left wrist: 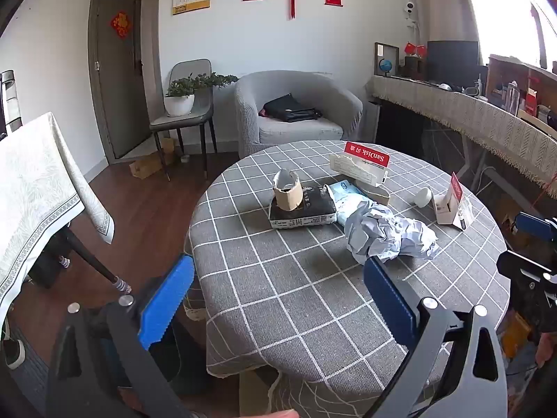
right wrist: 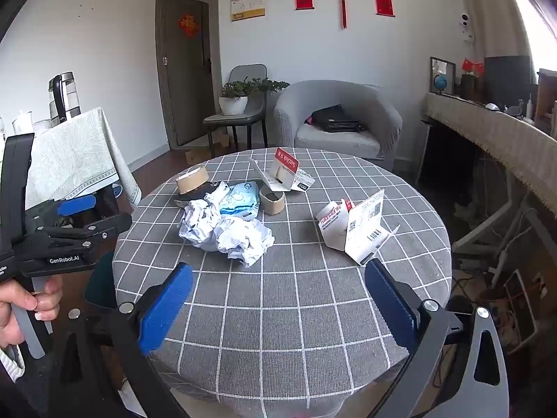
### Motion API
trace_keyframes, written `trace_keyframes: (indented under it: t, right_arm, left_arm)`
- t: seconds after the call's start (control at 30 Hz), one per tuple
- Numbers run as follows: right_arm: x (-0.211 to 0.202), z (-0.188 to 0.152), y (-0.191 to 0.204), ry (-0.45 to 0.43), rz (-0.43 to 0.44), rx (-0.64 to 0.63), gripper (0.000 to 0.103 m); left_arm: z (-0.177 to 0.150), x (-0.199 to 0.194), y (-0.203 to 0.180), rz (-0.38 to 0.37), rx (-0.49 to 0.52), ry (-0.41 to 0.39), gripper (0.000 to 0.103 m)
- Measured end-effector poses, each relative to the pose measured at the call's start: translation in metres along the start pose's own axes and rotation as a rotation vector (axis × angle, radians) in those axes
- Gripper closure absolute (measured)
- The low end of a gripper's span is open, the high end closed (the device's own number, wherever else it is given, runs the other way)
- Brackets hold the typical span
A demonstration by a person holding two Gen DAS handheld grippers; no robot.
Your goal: Collect trash
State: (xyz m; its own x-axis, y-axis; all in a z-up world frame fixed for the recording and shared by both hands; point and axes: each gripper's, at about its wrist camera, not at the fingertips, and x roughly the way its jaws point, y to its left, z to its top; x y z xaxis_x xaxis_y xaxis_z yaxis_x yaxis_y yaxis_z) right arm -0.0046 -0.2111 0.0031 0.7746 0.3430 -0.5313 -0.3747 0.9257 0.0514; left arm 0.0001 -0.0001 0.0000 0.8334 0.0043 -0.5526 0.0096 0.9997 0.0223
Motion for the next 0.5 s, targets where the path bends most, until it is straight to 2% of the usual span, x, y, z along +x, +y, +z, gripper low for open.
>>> trace_keyframes:
  t: [0.5]
  right_arm:
    - [0.0004,-0.0006,-0.0019,-0.005,-0.004,0.001,0.003]
  left_arm:
    - [-0.0004,0.0002,0.0003,-0.002,-0.005,-0.001,0.003]
